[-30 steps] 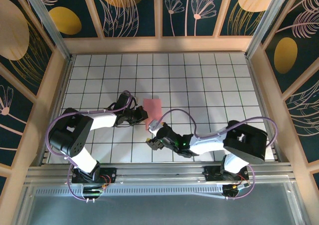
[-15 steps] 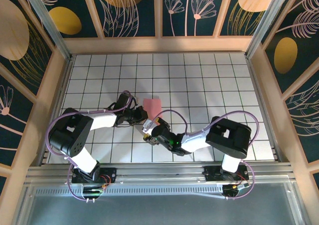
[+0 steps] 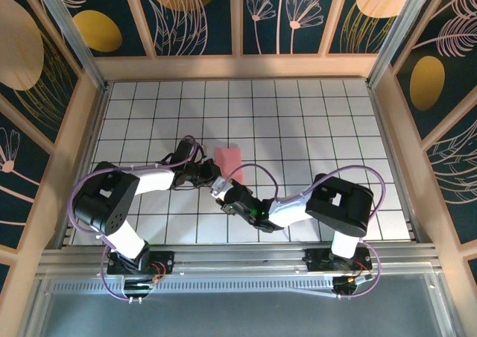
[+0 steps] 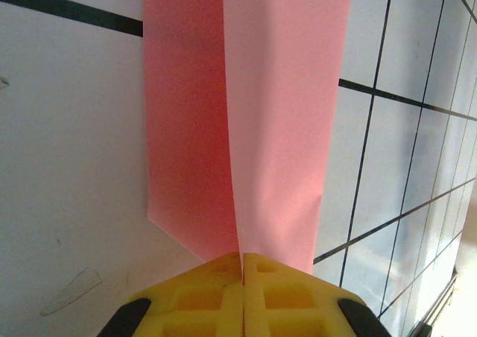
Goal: Fold a paper plane with a square sheet of paper (fold left side to right side)
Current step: Third fold the triangle at the center of the table.
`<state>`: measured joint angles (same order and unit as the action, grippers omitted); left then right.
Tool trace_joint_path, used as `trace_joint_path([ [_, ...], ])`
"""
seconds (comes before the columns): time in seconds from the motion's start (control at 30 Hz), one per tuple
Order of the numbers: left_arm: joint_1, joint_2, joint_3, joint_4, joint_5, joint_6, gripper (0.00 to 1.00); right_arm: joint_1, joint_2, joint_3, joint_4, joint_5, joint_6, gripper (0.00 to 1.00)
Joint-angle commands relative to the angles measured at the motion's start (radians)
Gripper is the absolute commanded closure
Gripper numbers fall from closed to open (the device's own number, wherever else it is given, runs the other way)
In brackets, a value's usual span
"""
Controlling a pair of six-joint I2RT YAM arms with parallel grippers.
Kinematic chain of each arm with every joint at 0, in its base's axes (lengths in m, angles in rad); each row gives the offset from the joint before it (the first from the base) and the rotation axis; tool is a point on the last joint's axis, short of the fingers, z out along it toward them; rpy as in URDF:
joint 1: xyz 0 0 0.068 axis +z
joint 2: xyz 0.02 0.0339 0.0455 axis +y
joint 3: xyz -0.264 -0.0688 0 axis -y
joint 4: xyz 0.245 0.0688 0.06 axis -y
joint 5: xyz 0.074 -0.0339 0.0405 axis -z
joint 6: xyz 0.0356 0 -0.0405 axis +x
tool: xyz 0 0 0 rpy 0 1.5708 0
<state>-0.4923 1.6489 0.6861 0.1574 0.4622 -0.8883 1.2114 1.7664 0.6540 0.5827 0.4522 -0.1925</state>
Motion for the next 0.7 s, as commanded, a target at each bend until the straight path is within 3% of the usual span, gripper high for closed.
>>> trace_joint_path([
  [0.0, -0.008, 0.0, 0.024, -0.018, -0.01, -0.006, 0.92, -0.003, 0.002, 0.025, -0.032, 0.022, 0.028, 0.67],
  [0.1, -0.008, -0.004, 0.024, -0.024, -0.023, -0.004, 0.86, -0.003, -0.004, 0.027, -0.046, 0.016, 0.042, 0.79],
  [0.27, -0.007, -0.036, 0.028, -0.055, -0.073, 0.006, 0.65, -0.003, -0.02, 0.035, -0.091, -0.008, 0.064, 0.99],
  [0.5, 0.072, -0.184, 0.023, -0.168, -0.129, 0.069, 0.47, -0.041, -0.065, 0.027, -0.138, -0.133, 0.153, 1.0],
  [0.67, 0.096, -0.197, 0.075, -0.218, -0.11, 0.15, 0.54, -0.076, -0.082, 0.038, -0.169, -0.261, 0.235, 1.0],
])
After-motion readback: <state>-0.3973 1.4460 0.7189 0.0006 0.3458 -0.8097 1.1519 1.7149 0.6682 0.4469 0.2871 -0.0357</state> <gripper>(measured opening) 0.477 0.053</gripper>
